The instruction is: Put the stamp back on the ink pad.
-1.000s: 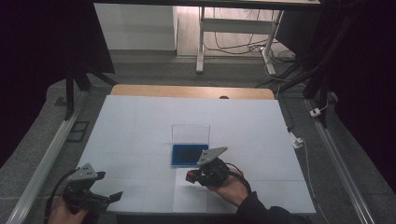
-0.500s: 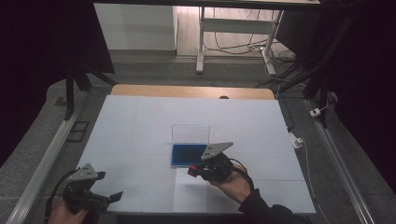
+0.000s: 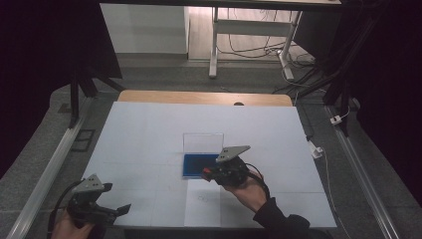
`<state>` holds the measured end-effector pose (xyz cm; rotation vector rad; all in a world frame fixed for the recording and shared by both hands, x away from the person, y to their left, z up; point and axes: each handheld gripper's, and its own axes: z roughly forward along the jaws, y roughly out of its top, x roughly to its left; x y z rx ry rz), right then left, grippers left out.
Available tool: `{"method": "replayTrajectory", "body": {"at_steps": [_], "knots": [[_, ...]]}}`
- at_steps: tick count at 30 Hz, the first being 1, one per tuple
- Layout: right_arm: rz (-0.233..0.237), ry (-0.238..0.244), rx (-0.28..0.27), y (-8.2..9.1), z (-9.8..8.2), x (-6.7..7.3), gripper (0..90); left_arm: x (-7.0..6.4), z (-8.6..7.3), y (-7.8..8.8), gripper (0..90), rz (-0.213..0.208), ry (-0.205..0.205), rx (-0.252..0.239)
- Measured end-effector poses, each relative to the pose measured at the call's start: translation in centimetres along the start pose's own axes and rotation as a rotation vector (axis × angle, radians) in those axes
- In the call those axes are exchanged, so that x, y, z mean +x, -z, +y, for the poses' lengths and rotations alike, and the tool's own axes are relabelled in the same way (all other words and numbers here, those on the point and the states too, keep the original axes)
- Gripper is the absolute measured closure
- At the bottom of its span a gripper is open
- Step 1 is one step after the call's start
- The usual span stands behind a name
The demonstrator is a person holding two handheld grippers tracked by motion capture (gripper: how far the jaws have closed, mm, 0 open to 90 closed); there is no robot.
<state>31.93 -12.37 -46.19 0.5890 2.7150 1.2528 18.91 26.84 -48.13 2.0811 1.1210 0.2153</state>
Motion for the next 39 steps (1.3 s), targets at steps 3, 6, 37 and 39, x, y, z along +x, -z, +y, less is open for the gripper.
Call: {"method": "replayTrajectory", "body": {"at_steps": [3, 6, 37, 39], "knots": [[-0.010, 0.006, 0.004, -0.1, 0.1, -0.2, 79.9, 0.0, 0.0, 0.0, 0.0, -0.001, 0.004, -0.001], [-0.024, 0.009, 0.013, -0.3, 0.2, -0.5, 79.8, 0.1, 0.0, 0.0, 0.0, -0.001, 0.006, -0.003], [-0.096, 0.011, 0.012, -2.2, 1.5, -3.1, 79.6, 0.1, 0.0, 0.0, 0.0, -0.007, 0.012, -0.003], [-0.099, 0.007, 0.017, -2.4, 1.6, -3.3, 79.6, 0.1, 0.0, 0.0, 0.0, -0.007, 0.012, -0.003]]}}
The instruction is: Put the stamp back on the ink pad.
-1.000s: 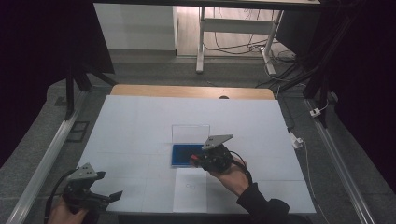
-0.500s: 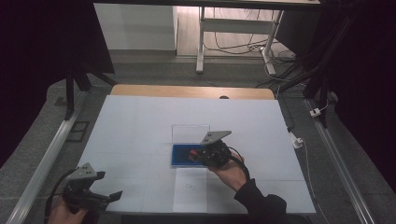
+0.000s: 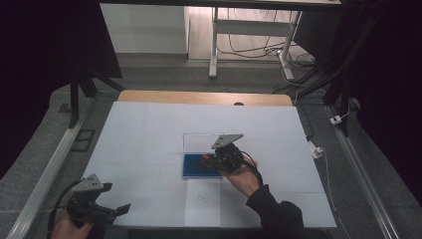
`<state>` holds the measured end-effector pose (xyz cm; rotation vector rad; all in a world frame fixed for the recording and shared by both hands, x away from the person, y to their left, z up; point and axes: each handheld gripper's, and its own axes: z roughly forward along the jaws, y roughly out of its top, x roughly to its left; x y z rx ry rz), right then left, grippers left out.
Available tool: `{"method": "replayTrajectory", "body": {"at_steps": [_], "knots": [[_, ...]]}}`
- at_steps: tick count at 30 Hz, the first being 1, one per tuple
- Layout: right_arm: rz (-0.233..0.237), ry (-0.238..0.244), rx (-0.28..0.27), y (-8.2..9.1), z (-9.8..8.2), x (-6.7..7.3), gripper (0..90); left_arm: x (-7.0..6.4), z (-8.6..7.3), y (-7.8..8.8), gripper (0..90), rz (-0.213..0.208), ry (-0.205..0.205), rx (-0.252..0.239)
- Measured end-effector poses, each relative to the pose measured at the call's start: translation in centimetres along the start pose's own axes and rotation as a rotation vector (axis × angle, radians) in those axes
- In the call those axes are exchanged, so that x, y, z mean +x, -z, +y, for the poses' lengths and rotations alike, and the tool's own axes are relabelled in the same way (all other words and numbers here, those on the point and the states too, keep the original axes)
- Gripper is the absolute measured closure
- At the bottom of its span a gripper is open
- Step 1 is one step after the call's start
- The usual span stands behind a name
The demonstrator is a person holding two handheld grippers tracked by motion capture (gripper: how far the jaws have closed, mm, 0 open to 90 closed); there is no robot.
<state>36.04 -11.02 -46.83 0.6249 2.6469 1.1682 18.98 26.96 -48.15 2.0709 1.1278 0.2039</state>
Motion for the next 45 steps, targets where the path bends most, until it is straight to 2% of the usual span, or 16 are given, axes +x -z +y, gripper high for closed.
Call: {"method": "replayTrajectory", "body": {"at_steps": [16, 23, 38, 45], "knots": [[-0.023, 0.012, 0.058, -2.6, 0.0, -0.7, 79.7, 0.0, 0.0, 0.0, 0.0, -0.003, 0.002, -0.001], [-0.030, 0.030, 0.107, -3.6, -0.4, -0.6, 79.7, 0.0, 0.0, 0.0, 0.0, -0.001, -0.001, 0.001], [-0.019, 0.002, 0.095, -3.7, -0.5, -0.8, 79.0, 0.1, 0.0, 0.0, 0.0, -0.003, 0.001, 0.002], [-0.012, -0.035, 0.071, -3.4, -0.5, -1.2, 70.5, 0.0, 0.0, -0.1, 0.0, -0.004, -0.001, 0.005]]}}
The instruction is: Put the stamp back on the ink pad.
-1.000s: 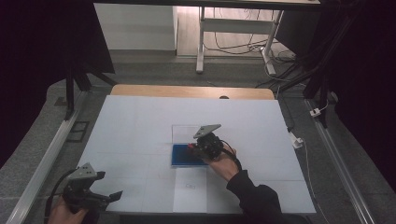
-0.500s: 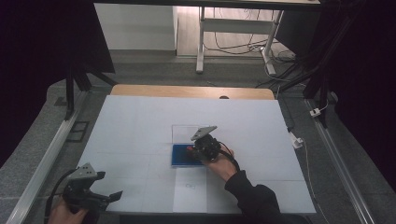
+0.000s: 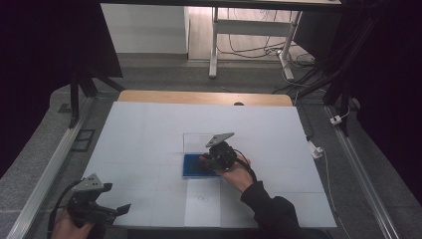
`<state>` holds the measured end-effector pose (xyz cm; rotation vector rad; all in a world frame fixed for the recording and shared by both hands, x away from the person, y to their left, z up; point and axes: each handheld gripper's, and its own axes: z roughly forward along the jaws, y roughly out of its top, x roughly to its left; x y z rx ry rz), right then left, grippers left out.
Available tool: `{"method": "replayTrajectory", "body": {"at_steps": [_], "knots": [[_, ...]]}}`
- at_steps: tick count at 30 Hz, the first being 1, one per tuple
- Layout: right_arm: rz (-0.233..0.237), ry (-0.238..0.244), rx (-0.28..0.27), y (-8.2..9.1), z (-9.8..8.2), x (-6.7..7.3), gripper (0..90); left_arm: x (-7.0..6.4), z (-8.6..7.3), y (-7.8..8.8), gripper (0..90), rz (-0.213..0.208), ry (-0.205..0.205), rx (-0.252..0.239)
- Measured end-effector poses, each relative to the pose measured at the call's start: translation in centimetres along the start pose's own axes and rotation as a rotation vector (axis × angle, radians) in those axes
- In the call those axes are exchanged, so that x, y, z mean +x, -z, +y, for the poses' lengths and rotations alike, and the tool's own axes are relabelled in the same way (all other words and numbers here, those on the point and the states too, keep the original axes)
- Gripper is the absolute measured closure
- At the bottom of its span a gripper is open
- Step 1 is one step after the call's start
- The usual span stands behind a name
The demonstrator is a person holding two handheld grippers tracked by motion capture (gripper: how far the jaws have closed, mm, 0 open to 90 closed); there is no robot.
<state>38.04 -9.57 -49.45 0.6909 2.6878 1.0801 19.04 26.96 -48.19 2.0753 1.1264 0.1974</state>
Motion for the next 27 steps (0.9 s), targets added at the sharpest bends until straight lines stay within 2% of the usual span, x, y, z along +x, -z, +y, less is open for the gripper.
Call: {"method": "replayTrajectory", "body": {"at_steps": [3, 11, 16, 19, 21, 27], "knots": [[0.009, 0.004, -0.004, 0.1, 0.1, 0.0, 64.1, 0.0, 0.0, 0.0, 0.0, 0.000, 0.001, -0.001], [-0.004, 0.016, -0.010, 0.4, 0.2, 0.4, 48.4, 0.0, 0.0, 0.0, 0.0, 0.000, 0.000, -0.002], [-0.006, -0.001, -0.012, 0.7, 0.2, 0.6, 35.6, 0.0, 0.0, 0.0, 0.0, 0.000, -0.002, -0.003], [0.009, -0.023, -0.021, 0.9, 0.1, 0.8, 26.1, 0.0, 0.0, 0.0, 0.0, 0.000, -0.002, -0.003], [0.005, -0.021, -0.017, 1.0, 0.0, 1.0, 21.6, 0.0, 0.0, 0.0, 0.0, 0.000, -0.002, -0.003], [0.014, -0.060, -0.030, 1.7, -0.2, 1.2, 11.4, -0.1, 0.0, 0.0, 0.0, 0.002, -0.006, -0.001]]}}
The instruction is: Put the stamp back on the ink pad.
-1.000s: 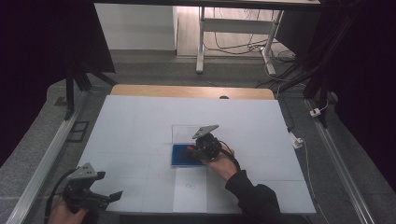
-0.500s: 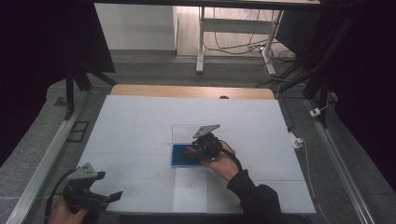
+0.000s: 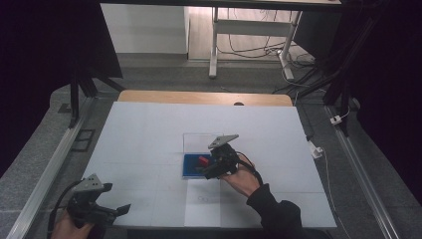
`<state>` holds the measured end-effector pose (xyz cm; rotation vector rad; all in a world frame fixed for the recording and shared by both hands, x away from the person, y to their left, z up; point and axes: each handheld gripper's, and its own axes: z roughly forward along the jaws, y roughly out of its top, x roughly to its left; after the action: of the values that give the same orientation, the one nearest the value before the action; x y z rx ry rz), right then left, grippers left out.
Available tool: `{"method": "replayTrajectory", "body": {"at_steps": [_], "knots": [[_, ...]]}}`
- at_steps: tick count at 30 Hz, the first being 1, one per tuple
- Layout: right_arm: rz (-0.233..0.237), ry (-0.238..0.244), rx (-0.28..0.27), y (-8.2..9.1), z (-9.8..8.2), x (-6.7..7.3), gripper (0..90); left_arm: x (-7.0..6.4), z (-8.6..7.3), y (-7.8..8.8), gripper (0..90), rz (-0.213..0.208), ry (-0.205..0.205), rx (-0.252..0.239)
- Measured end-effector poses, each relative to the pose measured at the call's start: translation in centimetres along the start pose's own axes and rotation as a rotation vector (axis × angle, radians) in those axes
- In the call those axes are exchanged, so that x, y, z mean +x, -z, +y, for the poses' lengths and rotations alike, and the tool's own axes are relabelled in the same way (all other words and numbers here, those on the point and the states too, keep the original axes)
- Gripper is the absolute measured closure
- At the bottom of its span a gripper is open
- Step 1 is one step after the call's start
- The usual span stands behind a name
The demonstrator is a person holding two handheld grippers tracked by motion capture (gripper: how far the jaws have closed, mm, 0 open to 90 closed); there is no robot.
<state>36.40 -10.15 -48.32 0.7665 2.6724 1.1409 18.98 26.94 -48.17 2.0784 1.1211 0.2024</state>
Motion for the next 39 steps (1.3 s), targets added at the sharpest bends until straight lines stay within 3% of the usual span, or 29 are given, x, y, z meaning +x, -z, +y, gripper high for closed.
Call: {"method": "replayTrajectory", "body": {"at_steps": [3, 18, 39], "knots": [[0.007, -0.019, -0.004, 0.5, 0.0, 0.0, 8.3, 0.0, 0.0, 0.0, 0.0, -0.001, 0.002, -0.002], [0.025, -0.018, 0.002, 2.0, -1.0, 0.4, 1.9, 0.0, 0.0, 0.0, 0.0, -0.001, 0.003, -0.003], [-0.011, 0.002, -0.020, 5.2, -3.0, 1.7, 0.0, 0.0, 0.0, 0.0, 0.0, -0.002, 0.000, -0.003]]}}
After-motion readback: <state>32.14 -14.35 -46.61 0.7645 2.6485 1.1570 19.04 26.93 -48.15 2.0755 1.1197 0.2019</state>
